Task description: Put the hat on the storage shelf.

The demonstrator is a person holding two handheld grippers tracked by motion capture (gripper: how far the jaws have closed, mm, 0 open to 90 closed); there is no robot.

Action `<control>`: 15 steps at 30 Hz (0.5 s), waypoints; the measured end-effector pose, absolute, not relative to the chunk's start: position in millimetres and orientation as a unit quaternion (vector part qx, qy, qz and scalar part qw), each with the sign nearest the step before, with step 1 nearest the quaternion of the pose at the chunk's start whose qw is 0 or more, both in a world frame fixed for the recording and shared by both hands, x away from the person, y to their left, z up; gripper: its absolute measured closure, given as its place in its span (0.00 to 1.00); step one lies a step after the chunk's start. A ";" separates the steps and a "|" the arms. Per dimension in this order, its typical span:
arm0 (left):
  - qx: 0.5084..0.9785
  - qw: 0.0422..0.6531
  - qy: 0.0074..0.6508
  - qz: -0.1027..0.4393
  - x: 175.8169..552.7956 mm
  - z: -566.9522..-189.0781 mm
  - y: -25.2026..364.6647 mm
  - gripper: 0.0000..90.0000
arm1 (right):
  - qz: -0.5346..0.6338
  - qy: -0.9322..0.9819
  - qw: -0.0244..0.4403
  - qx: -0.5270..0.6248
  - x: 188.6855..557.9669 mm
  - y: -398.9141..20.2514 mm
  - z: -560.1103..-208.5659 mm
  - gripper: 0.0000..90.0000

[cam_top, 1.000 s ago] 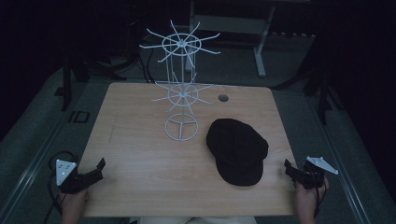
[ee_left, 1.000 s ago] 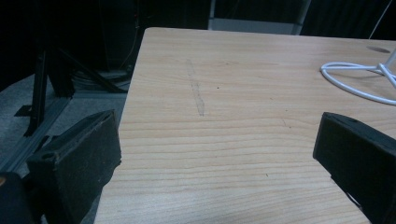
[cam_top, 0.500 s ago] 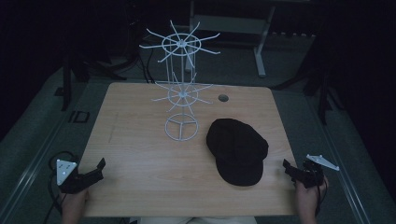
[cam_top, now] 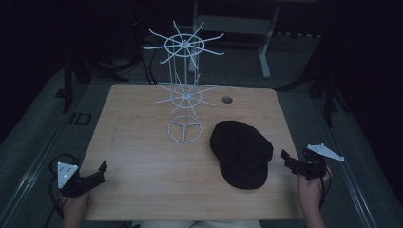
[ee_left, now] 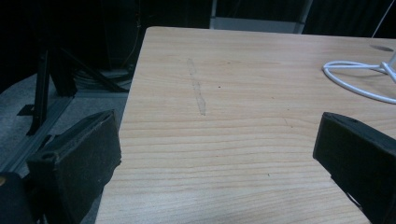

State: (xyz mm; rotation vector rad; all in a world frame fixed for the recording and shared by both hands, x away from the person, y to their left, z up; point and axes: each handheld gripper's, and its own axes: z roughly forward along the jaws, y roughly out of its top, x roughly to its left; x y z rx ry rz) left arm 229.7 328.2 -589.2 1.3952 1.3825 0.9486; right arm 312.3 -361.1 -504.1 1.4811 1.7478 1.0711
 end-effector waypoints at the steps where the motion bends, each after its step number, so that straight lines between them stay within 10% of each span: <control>1: 0.568 0.462 0.562 0.386 229.6 -589.1 328.3 0.02 | 0.404 0.661 0.300 0.556 314.0 -358.4 -501.0 0.14; 15: 0.566 0.461 0.562 0.388 229.4 -589.2 327.9 0.02 | 0.434 0.681 0.278 0.521 336.0 -311.1 -465.0 0.13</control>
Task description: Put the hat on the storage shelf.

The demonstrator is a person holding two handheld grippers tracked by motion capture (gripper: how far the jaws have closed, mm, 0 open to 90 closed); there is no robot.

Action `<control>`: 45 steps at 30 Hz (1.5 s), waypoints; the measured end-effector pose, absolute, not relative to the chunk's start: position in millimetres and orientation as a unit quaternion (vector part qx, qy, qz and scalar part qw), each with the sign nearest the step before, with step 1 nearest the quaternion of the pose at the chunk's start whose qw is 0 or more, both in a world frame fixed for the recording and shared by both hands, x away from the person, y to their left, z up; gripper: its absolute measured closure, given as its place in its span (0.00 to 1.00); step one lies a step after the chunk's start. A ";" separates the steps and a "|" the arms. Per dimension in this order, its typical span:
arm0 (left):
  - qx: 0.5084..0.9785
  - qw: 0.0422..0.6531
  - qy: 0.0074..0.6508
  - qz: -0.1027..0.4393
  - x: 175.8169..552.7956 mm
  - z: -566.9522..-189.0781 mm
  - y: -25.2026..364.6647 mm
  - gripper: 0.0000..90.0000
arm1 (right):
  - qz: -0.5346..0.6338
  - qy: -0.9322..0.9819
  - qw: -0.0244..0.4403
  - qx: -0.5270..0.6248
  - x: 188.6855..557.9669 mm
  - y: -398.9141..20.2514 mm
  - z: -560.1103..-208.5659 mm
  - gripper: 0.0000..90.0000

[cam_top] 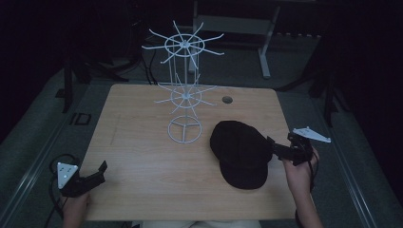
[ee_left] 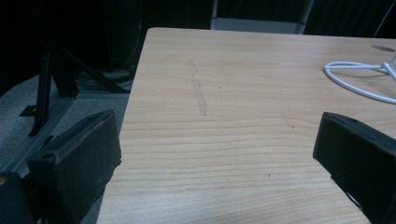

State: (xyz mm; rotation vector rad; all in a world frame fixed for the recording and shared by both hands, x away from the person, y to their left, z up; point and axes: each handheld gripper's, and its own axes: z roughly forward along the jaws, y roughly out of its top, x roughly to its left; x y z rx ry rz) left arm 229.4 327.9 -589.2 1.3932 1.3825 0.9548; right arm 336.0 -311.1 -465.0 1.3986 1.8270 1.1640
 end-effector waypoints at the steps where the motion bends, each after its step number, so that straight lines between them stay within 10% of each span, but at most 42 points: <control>1: 0.567 0.461 0.562 0.388 229.5 -589.2 328.0 0.02 | 0.434 0.681 0.278 0.521 336.0 -311.1 -465.0 0.13; 39: 0.573 0.464 0.557 0.383 229.8 -589.2 328.0 0.02 | 0.337 0.766 0.204 0.508 440.7 -210.6 -506.3 0.25; 45: 0.573 0.464 0.557 0.383 229.8 -589.1 328.0 0.02 | 0.317 0.781 0.175 0.509 444.2 -209.1 -516.0 0.43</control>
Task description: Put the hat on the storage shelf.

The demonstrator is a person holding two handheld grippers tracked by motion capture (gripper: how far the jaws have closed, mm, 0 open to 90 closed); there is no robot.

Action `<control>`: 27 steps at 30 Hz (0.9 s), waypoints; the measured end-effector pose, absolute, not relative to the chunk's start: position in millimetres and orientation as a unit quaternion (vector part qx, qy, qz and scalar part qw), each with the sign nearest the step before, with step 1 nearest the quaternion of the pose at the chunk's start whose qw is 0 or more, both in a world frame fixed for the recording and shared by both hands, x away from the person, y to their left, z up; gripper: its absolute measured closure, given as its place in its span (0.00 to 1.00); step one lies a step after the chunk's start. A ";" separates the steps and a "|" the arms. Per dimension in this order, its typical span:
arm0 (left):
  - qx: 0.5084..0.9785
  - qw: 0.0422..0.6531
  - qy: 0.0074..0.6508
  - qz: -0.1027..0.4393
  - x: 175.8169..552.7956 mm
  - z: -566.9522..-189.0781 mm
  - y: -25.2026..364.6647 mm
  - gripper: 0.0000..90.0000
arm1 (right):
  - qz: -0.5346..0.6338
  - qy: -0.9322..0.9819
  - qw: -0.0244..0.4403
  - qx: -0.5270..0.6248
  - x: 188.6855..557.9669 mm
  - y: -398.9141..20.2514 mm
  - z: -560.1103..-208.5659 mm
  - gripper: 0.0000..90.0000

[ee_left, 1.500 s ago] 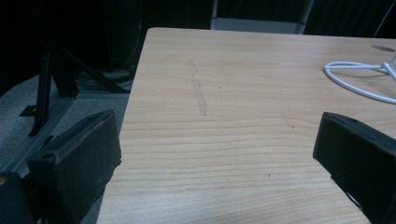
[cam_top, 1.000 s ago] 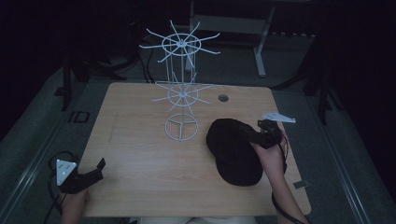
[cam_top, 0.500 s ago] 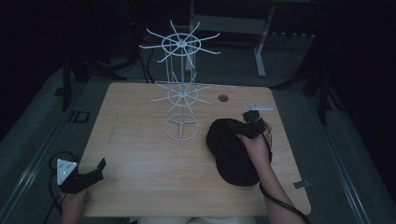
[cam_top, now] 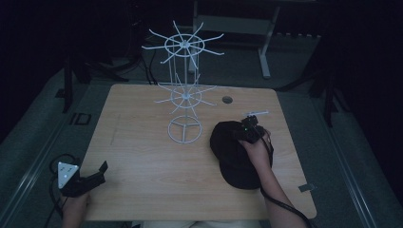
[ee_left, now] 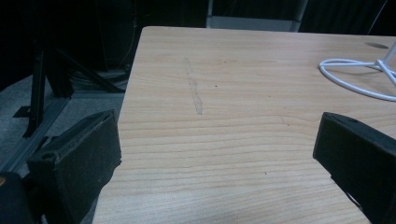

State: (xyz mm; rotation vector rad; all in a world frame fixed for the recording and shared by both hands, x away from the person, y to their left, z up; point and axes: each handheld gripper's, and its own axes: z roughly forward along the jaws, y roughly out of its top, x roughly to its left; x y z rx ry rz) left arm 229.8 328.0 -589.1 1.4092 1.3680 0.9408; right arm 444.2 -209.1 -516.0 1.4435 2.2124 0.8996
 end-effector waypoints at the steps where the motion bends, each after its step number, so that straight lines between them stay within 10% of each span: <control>1: 0.573 0.463 0.557 0.383 229.8 -589.1 328.0 0.02 | 0.315 0.784 0.174 0.507 444.0 -208.6 -516.3 0.47; 9: 0.573 0.462 0.558 0.383 230.0 -589.1 328.0 0.02 | 0.305 0.804 0.141 0.490 442.5 -207.2 -518.5 0.78; 27: 0.571 0.462 0.560 0.383 230.0 -589.1 328.2 0.02 | 0.393 0.766 0.212 0.463 408.3 -227.0 -476.7 0.82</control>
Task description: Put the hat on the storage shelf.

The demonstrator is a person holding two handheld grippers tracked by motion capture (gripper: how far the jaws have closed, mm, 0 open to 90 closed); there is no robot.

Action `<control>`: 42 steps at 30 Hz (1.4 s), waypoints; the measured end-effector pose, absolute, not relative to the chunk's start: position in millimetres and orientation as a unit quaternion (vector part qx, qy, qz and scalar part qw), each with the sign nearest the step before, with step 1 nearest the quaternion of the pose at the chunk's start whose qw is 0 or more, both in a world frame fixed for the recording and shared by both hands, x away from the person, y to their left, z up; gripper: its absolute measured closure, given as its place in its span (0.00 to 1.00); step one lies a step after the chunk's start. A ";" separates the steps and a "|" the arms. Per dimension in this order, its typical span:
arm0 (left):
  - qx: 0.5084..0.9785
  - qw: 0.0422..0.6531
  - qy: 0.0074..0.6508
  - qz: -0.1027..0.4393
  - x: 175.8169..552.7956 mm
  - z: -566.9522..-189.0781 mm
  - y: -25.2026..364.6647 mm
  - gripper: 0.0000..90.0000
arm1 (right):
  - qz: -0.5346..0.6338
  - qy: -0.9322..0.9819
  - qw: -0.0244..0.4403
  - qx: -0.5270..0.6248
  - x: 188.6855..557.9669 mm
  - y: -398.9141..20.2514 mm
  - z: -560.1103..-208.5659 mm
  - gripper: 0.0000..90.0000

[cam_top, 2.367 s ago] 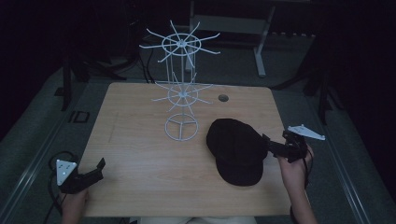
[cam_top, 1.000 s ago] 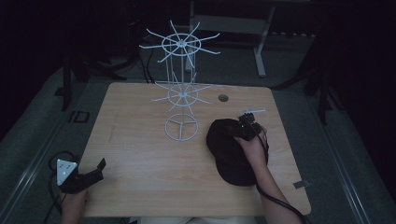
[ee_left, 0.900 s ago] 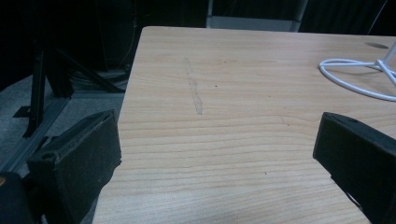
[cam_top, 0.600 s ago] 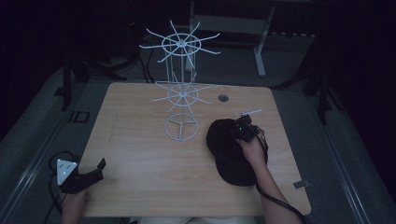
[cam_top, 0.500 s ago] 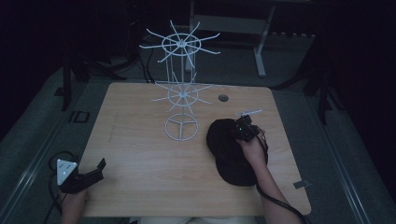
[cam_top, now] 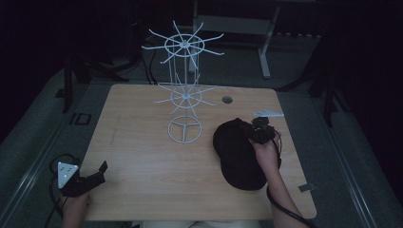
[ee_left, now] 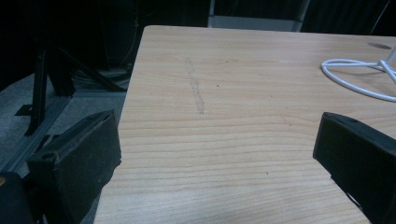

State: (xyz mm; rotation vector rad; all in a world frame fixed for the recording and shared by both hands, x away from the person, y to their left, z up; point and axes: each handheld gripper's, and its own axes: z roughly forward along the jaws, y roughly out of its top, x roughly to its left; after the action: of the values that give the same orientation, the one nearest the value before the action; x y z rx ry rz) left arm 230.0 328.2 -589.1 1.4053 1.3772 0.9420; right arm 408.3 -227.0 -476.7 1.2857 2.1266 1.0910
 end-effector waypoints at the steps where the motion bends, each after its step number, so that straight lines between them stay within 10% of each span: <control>1: 0.571 0.462 0.560 0.383 230.0 -589.1 328.2 0.02 | 0.397 0.764 0.216 0.460 405.3 -228.4 -474.5 0.82; 42: 0.571 0.459 0.562 0.384 230.1 -589.1 327.9 0.02 | 0.570 0.681 0.309 0.341 296.3 -252.9 -315.7 0.82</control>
State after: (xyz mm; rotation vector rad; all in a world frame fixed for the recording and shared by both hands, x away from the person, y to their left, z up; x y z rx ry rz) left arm 230.1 327.9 -589.1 1.4070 1.3842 0.9460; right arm 296.3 -252.9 -315.7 0.9002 1.8004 1.5061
